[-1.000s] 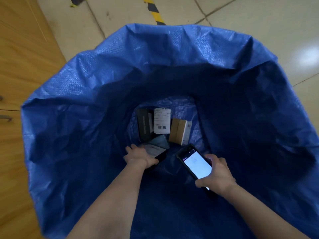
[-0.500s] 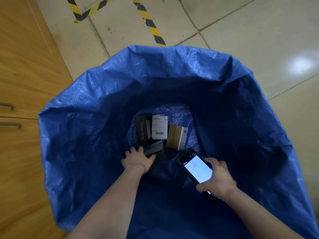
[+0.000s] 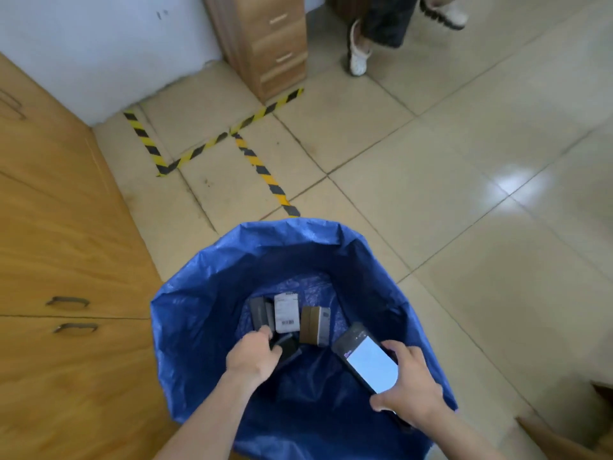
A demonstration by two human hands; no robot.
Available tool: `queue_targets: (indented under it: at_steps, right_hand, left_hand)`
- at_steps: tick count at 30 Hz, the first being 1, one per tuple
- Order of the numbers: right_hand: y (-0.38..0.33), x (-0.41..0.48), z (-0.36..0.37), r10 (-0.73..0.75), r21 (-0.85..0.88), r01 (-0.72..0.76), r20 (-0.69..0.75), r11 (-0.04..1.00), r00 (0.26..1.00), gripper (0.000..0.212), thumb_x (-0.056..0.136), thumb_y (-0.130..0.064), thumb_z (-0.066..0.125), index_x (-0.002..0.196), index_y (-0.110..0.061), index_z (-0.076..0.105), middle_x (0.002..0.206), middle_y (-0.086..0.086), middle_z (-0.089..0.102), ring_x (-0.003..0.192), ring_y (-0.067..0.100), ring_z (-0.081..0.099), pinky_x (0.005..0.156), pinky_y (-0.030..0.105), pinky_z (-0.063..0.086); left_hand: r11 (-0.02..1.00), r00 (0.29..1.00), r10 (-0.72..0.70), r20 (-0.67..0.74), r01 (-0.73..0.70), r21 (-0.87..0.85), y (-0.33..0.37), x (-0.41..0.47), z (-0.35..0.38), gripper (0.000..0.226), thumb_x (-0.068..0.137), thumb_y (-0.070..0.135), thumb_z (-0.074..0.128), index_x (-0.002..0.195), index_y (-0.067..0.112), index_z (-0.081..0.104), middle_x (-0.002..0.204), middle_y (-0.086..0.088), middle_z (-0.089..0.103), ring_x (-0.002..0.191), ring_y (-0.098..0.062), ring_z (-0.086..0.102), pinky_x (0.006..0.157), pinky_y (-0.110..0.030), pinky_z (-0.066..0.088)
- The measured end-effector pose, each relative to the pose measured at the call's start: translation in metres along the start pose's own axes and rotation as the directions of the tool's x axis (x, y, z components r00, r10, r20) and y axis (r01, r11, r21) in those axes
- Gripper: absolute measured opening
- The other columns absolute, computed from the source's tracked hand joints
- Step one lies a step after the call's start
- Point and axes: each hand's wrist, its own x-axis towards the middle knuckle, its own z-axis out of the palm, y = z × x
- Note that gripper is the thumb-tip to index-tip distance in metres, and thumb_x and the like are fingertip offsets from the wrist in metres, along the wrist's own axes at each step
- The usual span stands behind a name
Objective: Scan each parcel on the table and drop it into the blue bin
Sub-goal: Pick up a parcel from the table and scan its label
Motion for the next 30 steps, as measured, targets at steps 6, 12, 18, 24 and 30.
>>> queue_targets:
  at_steps: [6,12,18,24,30]
  right_hand:
    - [0.019,-0.077,-0.064,-0.023,0.125,0.040,-0.134,0.991,0.991,0.092,0.046,-0.032,0.069,0.130,-0.042,0.034,0.119,-0.018,0.032,0.101,0.009,0.052,0.090,0.034,0.046]
    - [0.075,-0.157,-0.135,0.044,0.282,0.051,-0.320,0.958,0.947,0.089,0.044,-0.032,0.068,0.127,-0.040,0.037,0.115,-0.016,0.033,0.096,0.005,0.049,0.091,0.034,0.045]
    - [0.160,-0.220,-0.203,0.179,0.424,0.042,-0.469,0.905,0.865,0.087,0.051,-0.032,0.076,0.129,-0.035,0.037,0.114,-0.012,0.034,0.092,0.002,0.042,0.070,0.022,0.038]
    - [0.262,-0.271,-0.262,0.316,0.565,0.042,-0.519,0.824,0.794,0.092,0.045,-0.033,0.076,0.126,-0.037,0.031,0.115,-0.013,0.032,0.103,0.005,0.041,0.098,0.038,0.042]
    - [0.369,-0.307,-0.313,0.426,0.625,0.023,-0.558,0.780,0.712,0.094,0.043,-0.039,0.075,0.124,-0.042,0.026,0.110,-0.016,0.030,0.103,0.005,0.040,0.098,0.038,0.042]
  left_hand:
    - [0.988,0.984,0.154,-0.086,-0.154,0.007,0.051,-0.074,-0.038,0.025,0.094,0.030,0.047,0.118,0.024,0.054,0.110,0.000,0.065,0.100,-0.023,0.061,0.081,-0.031,0.051]
    - [0.933,0.923,0.360,-0.134,-0.357,0.051,0.141,-0.143,-0.062,0.017,0.093,0.027,0.048,0.108,0.029,0.055,0.097,0.007,0.063,0.093,-0.018,0.062,0.079,-0.030,0.049]
    - [0.826,0.818,0.561,-0.124,-0.546,0.139,0.269,-0.198,-0.065,0.021,0.090,0.027,0.050,0.108,0.036,0.055,0.098,0.014,0.067,0.097,-0.005,0.064,0.086,-0.019,0.048]
    - [0.669,0.675,0.737,-0.013,-0.728,0.150,0.408,-0.254,-0.043,0.015,0.088,0.018,0.058,0.097,0.030,0.053,0.074,0.009,0.059,0.086,-0.007,0.063,0.076,-0.009,0.041]
    - [0.514,0.529,0.848,0.039,-0.837,0.189,0.541,-0.308,0.007,0.017,0.088,0.019,0.058,0.094,0.033,0.050,0.071,0.013,0.058,0.080,0.000,0.057,0.068,0.001,0.034]
